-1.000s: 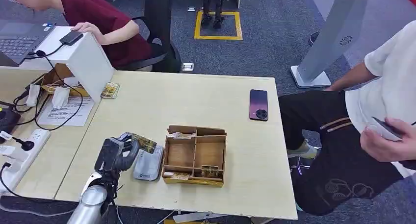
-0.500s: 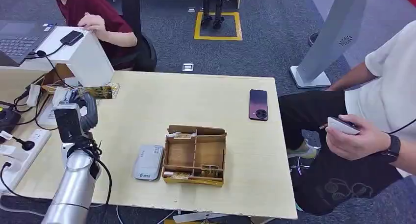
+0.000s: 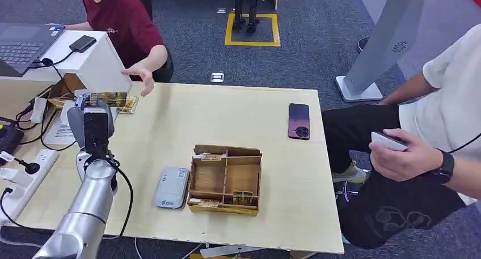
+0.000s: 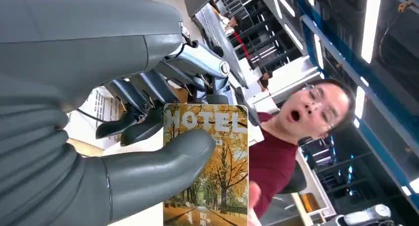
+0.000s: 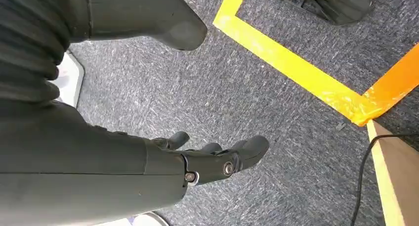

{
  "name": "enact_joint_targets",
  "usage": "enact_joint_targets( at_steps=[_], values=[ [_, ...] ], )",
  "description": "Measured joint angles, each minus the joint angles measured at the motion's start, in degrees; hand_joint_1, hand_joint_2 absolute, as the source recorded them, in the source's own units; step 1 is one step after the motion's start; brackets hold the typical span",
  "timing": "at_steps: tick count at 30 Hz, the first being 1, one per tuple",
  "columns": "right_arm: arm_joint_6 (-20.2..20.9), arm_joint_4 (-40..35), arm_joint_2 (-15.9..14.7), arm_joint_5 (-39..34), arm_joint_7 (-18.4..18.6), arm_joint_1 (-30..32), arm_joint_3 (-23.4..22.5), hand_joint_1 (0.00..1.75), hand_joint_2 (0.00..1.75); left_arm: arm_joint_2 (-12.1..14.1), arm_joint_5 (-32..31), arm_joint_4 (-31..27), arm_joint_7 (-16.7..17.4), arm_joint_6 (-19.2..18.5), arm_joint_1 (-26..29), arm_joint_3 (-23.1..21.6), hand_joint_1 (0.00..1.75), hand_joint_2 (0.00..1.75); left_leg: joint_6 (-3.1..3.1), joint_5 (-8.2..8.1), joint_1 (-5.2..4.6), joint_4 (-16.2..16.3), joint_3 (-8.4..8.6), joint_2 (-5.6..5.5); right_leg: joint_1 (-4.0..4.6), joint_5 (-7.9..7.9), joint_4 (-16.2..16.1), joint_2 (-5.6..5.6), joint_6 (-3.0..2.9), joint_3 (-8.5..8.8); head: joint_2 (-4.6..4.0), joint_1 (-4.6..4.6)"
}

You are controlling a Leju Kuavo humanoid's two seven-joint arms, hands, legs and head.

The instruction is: Pass the card to the sensor for recognition and then transmit it.

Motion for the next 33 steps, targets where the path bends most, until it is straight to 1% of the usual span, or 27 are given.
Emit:
enact_joint_targets(
  at_steps=[4, 8, 14, 15, 18, 20, 23, 24, 25, 27, 29, 30, 33],
  values=[
    [0.00, -0.02, 0.09, 0.07, 0.00, -0.01, 0.04, 0.00, 1.75, 0.00, -0.15, 1.29, -0.17, 0.15, -0.41, 0.04, 1.75, 1.75, 0.00, 0.00, 0.00, 0.00, -0.01, 0.00, 0.00, 0.00, -0.01, 0.00, 0.00, -0.01, 0.00, 0.00],
    [0.07, -0.02, 0.13, 0.33, 0.00, -0.04, 0.15, 0.00, 1.75, 0.00, -0.57, 2.84, -0.55, 1.12, -1.31, 0.46, 1.75, 1.75, 0.00, 0.00, 0.00, 0.00, -0.01, 0.00, -0.01, 0.00, -0.01, 0.00, 0.00, -0.01, 0.00, 0.00],
    [0.02, -0.02, 0.15, 0.44, 0.00, -0.03, 0.15, 0.00, 1.75, 0.00, -0.79, 3.93, -0.81, 1.14, -1.81, 0.61, 1.75, 1.75, 0.00, 0.00, 0.00, 0.00, -0.01, 0.00, -0.01, 0.00, 0.00, 0.01, 0.00, -0.02, 0.00, 0.00],
    [0.02, -0.02, 0.15, 0.48, 0.00, -0.03, 0.15, 0.00, 1.75, 0.00, -0.81, 4.06, -0.83, 1.14, -1.86, 0.63, 0.00, 1.75, 0.00, 0.00, 0.00, 0.00, -0.01, 0.00, 0.00, 0.00, 0.00, 0.01, 0.00, -0.02, 0.00, 0.00],
    [0.04, -0.02, 0.15, 0.59, 0.00, -0.04, 0.15, 0.00, 1.75, 0.04, -0.68, 4.41, -0.92, 0.66, -1.89, 0.70, 0.00, 1.75, 0.00, 0.00, 0.00, 0.00, -0.01, 0.01, 0.00, 0.00, 0.00, 0.01, 0.00, -0.02, 0.00, 0.00],
    [-0.02, -0.02, 0.15, 0.74, 0.00, -0.04, 0.13, 0.00, 1.75, 0.20, 0.76, 4.57, -0.85, -1.11, -1.91, 0.83, 0.00, 1.75, 0.00, 0.00, 0.00, 0.00, -0.01, 0.01, 0.00, 0.00, 0.00, 0.01, 0.00, -0.03, 0.00, 0.00],
    [-0.24, -0.02, 0.15, 0.77, 0.00, -0.03, 0.13, 0.00, 1.75, 0.28, 2.93, 4.57, 0.85, -4.48, -2.02, 1.24, 0.00, 1.75, 0.00, 0.00, 0.00, 0.00, -0.01, 0.01, 0.00, 0.00, 0.00, 0.01, 0.00, -0.04, 0.00, 0.00],
    [-0.26, -0.04, 0.15, 0.77, 0.00, -0.03, 0.13, 0.00, 1.75, 0.28, 3.32, 4.57, 1.09, -5.14, -2.06, 1.29, 0.00, 0.00, 0.00, 0.00, 0.00, 0.00, -0.01, 0.01, 0.00, 0.00, 0.00, 0.01, 0.00, -0.04, 0.00, 0.00],
    [-0.31, -0.02, 0.15, 0.74, 0.00, -0.02, 0.13, 0.00, 1.75, 0.28, 3.80, 4.54, 1.71, -5.95, -2.11, 1.31, 0.00, 1.75, 0.00, 0.00, 0.00, 0.00, -0.01, 0.01, 0.00, 0.00, 0.00, 0.01, 0.00, -0.04, 0.00, 0.00],
    [-0.72, -0.02, 0.15, 0.31, 0.00, 0.02, 0.04, 0.00, 1.75, 0.28, 5.31, 4.35, 3.65, -9.17, -2.11, 1.31, 0.00, 1.75, -0.03, 0.02, 0.00, 0.00, -0.02, 0.01, 0.00, 0.00, 0.00, 0.01, 0.00, -0.04, 0.00, 0.00],
    [-1.16, -0.02, 0.15, -0.24, -0.37, 0.11, -0.22, 0.00, 1.75, 0.42, 6.82, 2.81, 3.78, -15.42, -1.43, 1.27, 0.00, 1.75, -0.03, 0.02, 0.00, 0.00, -0.03, 0.01, -0.01, 0.01, 0.01, 0.01, 0.00, -0.02, 0.00, 0.00],
    [-1.22, -0.02, 0.13, -0.39, -0.59, 0.19, -0.31, 0.00, 1.75, 0.55, 7.35, 1.28, 3.39, -17.87, -0.29, 1.14, 0.00, 1.75, -0.03, 0.02, 0.00, 0.00, -0.02, 0.04, -0.02, 0.01, 0.01, 0.07, 0.00, -0.02, 0.00, 0.02],
    [-1.22, -0.02, 0.11, -1.22, -1.77, 0.91, -1.16, 0.00, 1.75, 2.43, 7.34, -9.13, 0.74, -29.08, 5.98, -1.84, 0.00, 1.75, 0.00, -0.02, -0.01, -0.01, -0.03, 0.12, -0.02, 0.00, 0.00, 0.19, 0.00, -0.07, 0.00, 0.00]
  ],
)
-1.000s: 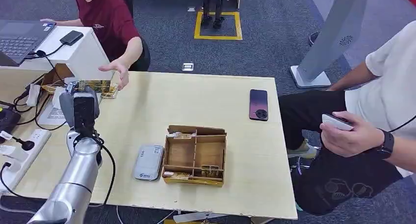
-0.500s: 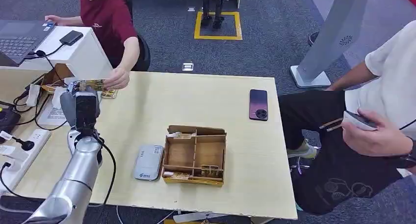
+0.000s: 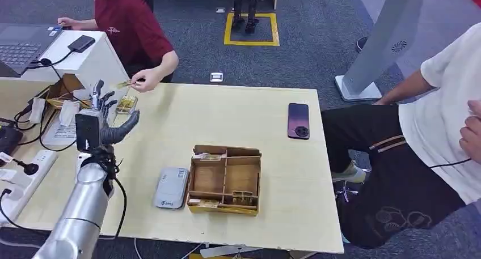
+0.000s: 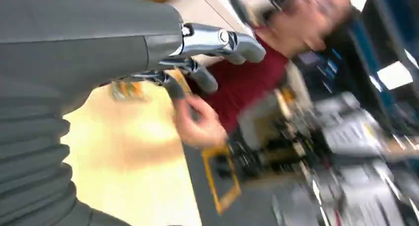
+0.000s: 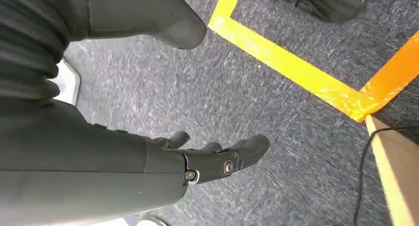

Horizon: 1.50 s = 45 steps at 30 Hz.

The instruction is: Pass the card to the sensor for recognition and then transmit it.

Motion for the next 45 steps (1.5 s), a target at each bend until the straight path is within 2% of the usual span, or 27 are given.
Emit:
enact_joint_targets(
  at_steps=[1, 4, 8, 11, 14, 18, 22, 24, 26, 31, 35, 45],
  values=[
    [0.00, 0.00, -0.04, -0.13, -0.39, 0.28, -0.37, 0.00, 1.75, 0.71, -0.30, -3.99, -0.91, -2.73, 2.51, -1.49, 0.00, 1.75, 0.00, -0.04, 0.00, 0.00, -0.01, 0.00, 0.00, -0.01, -0.01, 0.00, -0.01, -0.04, 0.00, 0.00],
    [0.00, 0.00, -0.22, -0.26, -0.48, 0.62, -0.72, 0.00, 1.75, 1.97, -1.34, -10.75, -1.88, -4.89, 7.36, -4.35, 0.00, 1.75, -0.01, -0.04, 0.01, 0.00, -0.15, -0.05, 0.02, -0.03, -0.03, -0.11, -0.02, -0.14, 0.00, 0.02],
    [0.00, 0.00, -0.42, -0.48, -1.00, 0.80, -1.70, 0.00, 1.75, 4.55, -8.46, -17.13, -5.77, -8.03, 12.01, -9.47, 0.00, 1.75, -0.01, -0.04, 0.00, 0.00, -0.14, -0.03, 0.00, -0.03, -0.03, -0.10, -0.02, -0.12, 0.00, 0.02],
    [0.00, 0.00, -0.46, -0.72, -1.51, 0.82, -2.14, 0.00, 1.75, 6.47, -16.55, -20.62, -7.91, -4.36, 16.43, -14.58, 0.00, 1.75, -0.01, -0.03, 0.00, 0.00, -0.10, 0.01, 0.01, -0.01, -0.03, -0.04, -0.01, -0.14, 0.00, 0.00],
    [0.00, 0.00, -0.50, -0.76, -1.51, 0.85, -2.53, 0.00, 1.75, 7.74, -17.66, -22.48, -8.32, -2.98, 18.90, -17.50, 0.00, 1.75, -0.01, -0.02, 0.00, 0.00, -0.11, -0.03, 0.01, -0.01, -0.03, -0.10, -0.01, -0.13, 0.00, 0.00],
    [-0.09, 0.00, -0.55, -0.76, -1.51, 0.85, -3.04, 0.00, 1.75, 9.02, -20.46, -24.01, -8.39, 0.17, 20.86, -19.06, 0.00, 1.75, -0.02, -0.02, 0.00, -0.01, -0.09, -0.01, 0.02, -0.01, -0.01, -0.07, -0.01, -0.11, 0.00, 0.00],
    [-0.48, 0.00, -0.70, -0.74, -1.31, 1.20, -3.43, 0.00, 1.75, 9.86, -22.95, -26.70, -9.77, 6.69, 25.50, -20.21, 0.00, 1.75, -0.02, -0.02, 0.01, -0.01, -0.11, 0.00, 0.02, -0.02, -0.02, -0.05, -0.02, -0.14, 0.00, 0.00],
    [-0.68, 0.00, -0.74, -0.74, -1.33, 1.27, -3.67, 0.00, 1.75, 10.73, -27.37, -27.96, -8.45, 10.25, 27.82, -20.91, 0.00, 1.75, -0.02, -0.03, 0.01, -0.01, -0.13, -0.01, 0.02, -0.03, -0.02, -0.07, -0.02, -0.14, 0.00, 0.00],
    [-0.79, 0.00, -0.74, -0.74, -1.51, 1.27, -3.98, 0.00, 1.75, 11.76, -29.40, -28.82, -7.45, 11.82, 29.85, -21.22, 0.00, 1.75, -0.02, -0.04, 0.01, -0.02, -0.13, 0.00, 0.02, -0.03, -0.03, -0.05, -0.03, -0.16, 0.00, 0.00],
    [-0.79, 0.00, -0.76, -0.68, -1.51, 1.38, -4.61, 0.00, 1.75, 14.10, -30.23, -30.30, -7.08, 12.65, 32.66, -21.70, 0.00, 1.75, -0.03, -0.02, 0.02, -0.02, -0.13, -0.03, 0.02, -0.03, -0.02, -0.13, -0.03, -0.14, 0.00, 0.00],
    [-0.77, 0.00, -0.76, -0.26, -1.44, 1.44, -4.74, 0.00, 1.75, 14.83, -32.44, -30.74, -4.98, 14.76, 33.36, -21.74, 0.00, 1.75, -0.06, 0.05, 0.02, -0.02, -0.11, -0.02, 0.02, -0.01, -0.02, -0.13, -0.02, -0.12, 0.00, 0.02],
    [-0.77, -0.02, -0.76, 0.96, -1.31, 1.34, -4.83, 0.00, 1.75, 15.58, -34.22, -30.50, -3.32, 14.02, 32.56, -22.99, 0.00, 1.75, -0.06, 0.05, 0.01, -0.02, -0.12, -0.04, 0.01, 0.00, -0.02, -0.13, -0.01, -0.13, 0.00, 0.00]
  ],
)
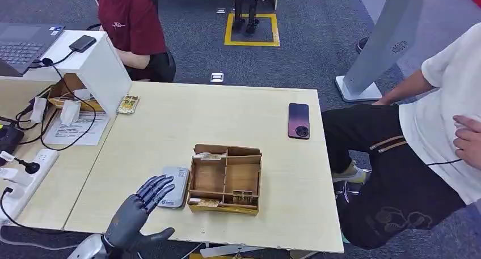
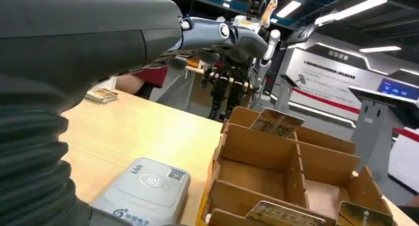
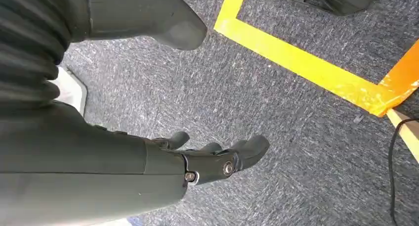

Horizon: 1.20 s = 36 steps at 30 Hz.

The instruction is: Pass the card to the sensor for recognition and then transmit it.

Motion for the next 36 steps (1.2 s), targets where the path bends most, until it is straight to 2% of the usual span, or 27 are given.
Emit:
enact_joint_targets(
  at_steps=[7, 19, 26, 32, 36],
  values=[
    [0.11, -0.04, 0.02, 0.66, 0.02, -0.21, 0.00, 0.00, 1.75, -0.35, -0.40, 1.29, 0.00, -0.83, -1.92, -1.90, 0.00, 1.75, 0.00, 0.01, 0.00, 0.00, 0.00, -0.04, 0.00, 0.01, 0.00, -0.05, 0.00, 0.00, 0.00, 0.00],
    [0.13, -0.13, 0.50, 1.81, 0.15, -1.23, 0.02, 0.00, 1.75, -3.56, 1.31, 6.90, 0.07, -2.99, -6.54, -7.82, 0.00, 1.75, 0.00, 0.01, -0.01, 0.01, 0.00, -0.03, 0.00, 0.04, 0.00, -0.03, 0.00, 0.00, 0.00, 0.00],
    [0.15, -0.46, 1.44, 2.19, 0.07, -2.12, 0.09, 0.00, 1.75, -5.29, 1.42, 9.71, 0.07, -2.99, -8.34, -10.06, 0.00, 1.75, -0.01, 0.01, -0.01, 0.01, 0.01, -0.02, 0.01, 0.05, 0.00, -0.03, 0.00, 0.01, 0.00, 0.00],
    [0.18, -0.46, 1.57, 2.23, 0.00, -2.23, 0.09, 0.00, 1.75, -5.77, 1.96, 11.00, 0.50, -2.91, -8.87, -10.80, 0.00, 1.75, -0.01, 0.01, -0.01, 0.01, 0.00, -0.02, 0.00, 0.05, 0.00, -0.03, 0.00, 0.00, 0.00, 0.00],
    [0.20, -0.46, 1.60, 2.40, 0.00, -2.31, 0.09, 0.00, 1.75, -6.40, 0.63, 12.53, 2.09, -0.35, -9.69, -11.04, 0.00, 1.75, -0.01, 0.01, -0.01, 0.01, -0.01, -0.03, 0.00, 0.05, 0.00, -0.04, 0.00, 0.00, 0.00, 0.00]
  ],
)
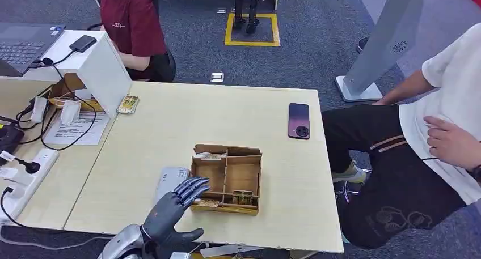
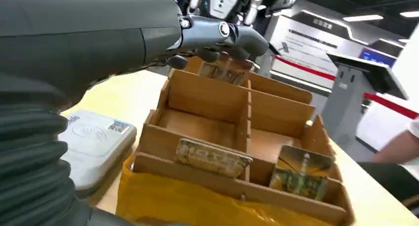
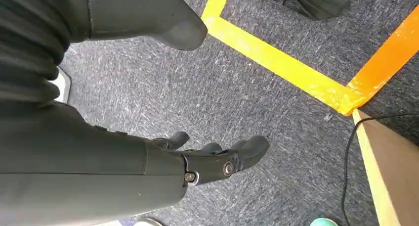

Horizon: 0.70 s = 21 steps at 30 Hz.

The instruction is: Pass the card to the sensor for recognition and then transmit it.

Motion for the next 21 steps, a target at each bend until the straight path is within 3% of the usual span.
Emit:
enact_joint_targets(
  at_steps=[9, 15, 21],
  values=[
    [0.17, -0.02, 0.13, 0.02, -0.13, 0.00, 0.00, 0.00, 1.75, -0.94, -0.92, 2.69, 0.94, 1.80, -0.89, -0.17, 0.00, 1.75, 0.00, 0.00, 0.00, 0.00, 0.00, 0.01, 0.00, 0.00, 0.00, 0.00, 0.00, 0.00, 0.00, 0.00],
    [0.15, -0.02, 0.15, 0.17, -0.61, 0.00, 0.00, 0.00, 1.75, -1.44, -3.43, 4.39, 3.83, 5.32, -1.40, -0.17, 0.00, 1.75, 0.00, 0.00, 0.00, 0.00, 0.00, 0.00, 0.01, 0.00, 0.00, 0.00, 0.00, 0.00, 0.00, 0.00],
    [0.15, -0.02, 0.20, 0.37, -1.01, 0.00, 0.00, 0.00, 1.75, -1.92, -4.46, 6.54, 4.62, 6.82, -1.84, -0.15, 0.00, 1.75, 0.00, 0.00, 0.00, 0.00, 0.00, 0.01, 0.00, 0.00, 0.00, 0.01, 0.00, 0.00, 0.00, 0.00]
  ],
)
